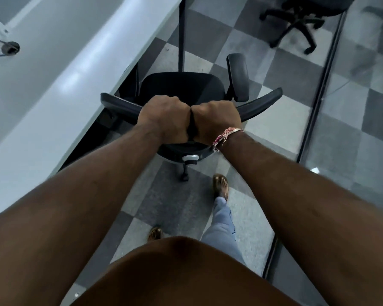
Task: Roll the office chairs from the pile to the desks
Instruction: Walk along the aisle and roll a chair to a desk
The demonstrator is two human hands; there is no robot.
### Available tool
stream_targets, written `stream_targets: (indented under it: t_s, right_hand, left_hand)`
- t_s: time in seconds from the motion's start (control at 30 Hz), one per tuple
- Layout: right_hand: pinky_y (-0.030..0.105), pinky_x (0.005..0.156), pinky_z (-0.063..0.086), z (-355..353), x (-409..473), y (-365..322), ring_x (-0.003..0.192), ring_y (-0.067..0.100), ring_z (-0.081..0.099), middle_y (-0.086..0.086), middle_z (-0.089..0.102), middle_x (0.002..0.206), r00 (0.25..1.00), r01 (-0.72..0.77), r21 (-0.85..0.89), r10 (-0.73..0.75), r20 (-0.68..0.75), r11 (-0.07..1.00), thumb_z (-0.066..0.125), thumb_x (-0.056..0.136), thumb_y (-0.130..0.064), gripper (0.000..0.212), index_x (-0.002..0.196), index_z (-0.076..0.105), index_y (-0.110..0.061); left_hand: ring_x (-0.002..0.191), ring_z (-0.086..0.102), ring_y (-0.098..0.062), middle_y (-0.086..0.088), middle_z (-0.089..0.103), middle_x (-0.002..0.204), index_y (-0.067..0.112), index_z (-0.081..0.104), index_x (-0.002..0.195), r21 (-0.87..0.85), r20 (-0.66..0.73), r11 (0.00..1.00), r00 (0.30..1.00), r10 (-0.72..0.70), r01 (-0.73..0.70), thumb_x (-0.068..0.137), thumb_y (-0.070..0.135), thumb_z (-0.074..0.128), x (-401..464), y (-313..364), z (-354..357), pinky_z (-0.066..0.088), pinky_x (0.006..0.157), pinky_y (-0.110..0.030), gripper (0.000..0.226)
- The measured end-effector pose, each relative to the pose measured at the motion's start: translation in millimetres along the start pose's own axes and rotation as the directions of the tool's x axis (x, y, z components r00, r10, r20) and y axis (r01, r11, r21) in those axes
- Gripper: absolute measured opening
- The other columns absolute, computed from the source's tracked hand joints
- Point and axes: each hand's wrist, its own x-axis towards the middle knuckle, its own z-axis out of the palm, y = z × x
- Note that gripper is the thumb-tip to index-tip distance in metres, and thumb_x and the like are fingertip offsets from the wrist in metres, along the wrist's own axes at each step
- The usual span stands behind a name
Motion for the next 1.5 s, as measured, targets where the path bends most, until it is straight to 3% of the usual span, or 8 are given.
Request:
stream_targets:
  t_s: [0.13, 0.47, 0.9, 1.07, 1.27, 1.43, 1.5]
  right_hand:
    - [0.025, 0.049, 0.024, 19, 60, 50, 0.045, 0.024, 0.056, -0.003, 0.058, 0.053, 0.994, 0.106, 0.030, -0.105, -0.039, 0.994, 0.063, 0.070, -0.046, 0.029, 0.058, 0.050, -0.024]
    - [0.025, 0.048, 0.027, 44, 142, 179, 0.043, 0.026, 0.055, 0.000, 0.056, 0.051, 0.915, 0.402, 0.098, -0.394, -0.088, 0.910, 0.066, 0.066, -0.039, 0.024, 0.057, 0.054, -0.021]
    - [0.029, 0.051, 0.032, 51, 152, 272, 0.056, 0.026, 0.060, -0.002, 0.064, 0.065, 0.789, 0.614, 0.030, -0.612, -0.057, 0.789, 0.060, 0.072, -0.040, 0.017, 0.070, 0.060, -0.023]
    - [0.027, 0.049, 0.032, 57, 163, 293, 0.052, 0.026, 0.057, -0.001, 0.062, 0.061, 0.734, 0.679, 0.047, -0.676, -0.072, 0.732, 0.063, 0.070, -0.038, 0.018, 0.066, 0.056, -0.022]
    - [0.026, 0.046, 0.032, 68, 220, 322, 0.046, 0.027, 0.055, -0.001, 0.059, 0.056, 0.649, 0.760, 0.069, -0.749, -0.130, 0.646, 0.067, 0.068, -0.038, 0.024, 0.062, 0.050, -0.022]
    - [0.029, 0.049, 0.038, 76, 303, 333, 0.050, 0.028, 0.059, -0.001, 0.062, 0.060, 0.593, 0.805, 0.075, -0.795, -0.132, 0.588, 0.062, 0.070, -0.035, 0.024, 0.063, 0.042, -0.025]
    - [0.030, 0.052, 0.036, 75, 334, 330, 0.060, 0.029, 0.064, 0.000, 0.066, 0.069, 0.567, 0.824, 0.058, -0.819, -0.087, 0.564, 0.060, 0.073, -0.036, 0.015, 0.068, 0.051, -0.025]
  left_hand:
    - [0.046, 0.043, -0.015, 0.007, 0.051, 0.056, 0.026, 0.057, 0.065, -0.008, 0.020, 0.990, 0.990, -0.138, 0.138, 0.077, 0.048, 0.063, 61, -14, -10, 0.039, 0.053, -0.032, 0.026]
    - [0.047, 0.039, -0.015, 0.006, 0.046, 0.058, 0.025, 0.048, 0.063, -0.077, 0.108, 0.882, 0.883, -0.457, 0.466, 0.081, 0.045, 0.064, 182, 20, -36, 0.043, 0.055, -0.032, 0.031]
    - [0.050, 0.048, -0.018, 0.005, 0.050, 0.058, 0.025, 0.050, 0.064, -0.096, 0.134, 0.745, 0.750, -0.648, 0.660, 0.081, 0.046, 0.059, 246, 92, -55, 0.046, 0.056, -0.033, 0.029]
    - [0.047, 0.046, -0.017, 0.005, 0.050, 0.057, 0.024, 0.050, 0.062, -0.103, 0.141, 0.716, 0.723, -0.677, 0.691, 0.081, 0.048, 0.059, 264, 102, -61, 0.045, 0.055, -0.033, 0.031]
    - [0.046, 0.044, -0.017, 0.006, 0.047, 0.055, 0.024, 0.049, 0.062, -0.097, 0.134, 0.701, 0.707, -0.694, 0.707, 0.080, 0.047, 0.058, 311, 79, -66, 0.043, 0.053, -0.031, 0.030]
    - [0.050, 0.050, -0.022, 0.006, 0.047, 0.056, 0.022, 0.050, 0.062, -0.087, 0.156, 0.629, 0.634, -0.757, 0.772, 0.077, 0.049, 0.058, 364, 28, -70, 0.044, 0.055, -0.031, 0.032]
    - [0.052, 0.051, -0.024, 0.006, 0.047, 0.057, 0.022, 0.054, 0.065, -0.075, 0.162, 0.592, 0.596, -0.787, 0.802, 0.076, 0.050, 0.058, 380, 4, -70, 0.044, 0.055, -0.031, 0.030]
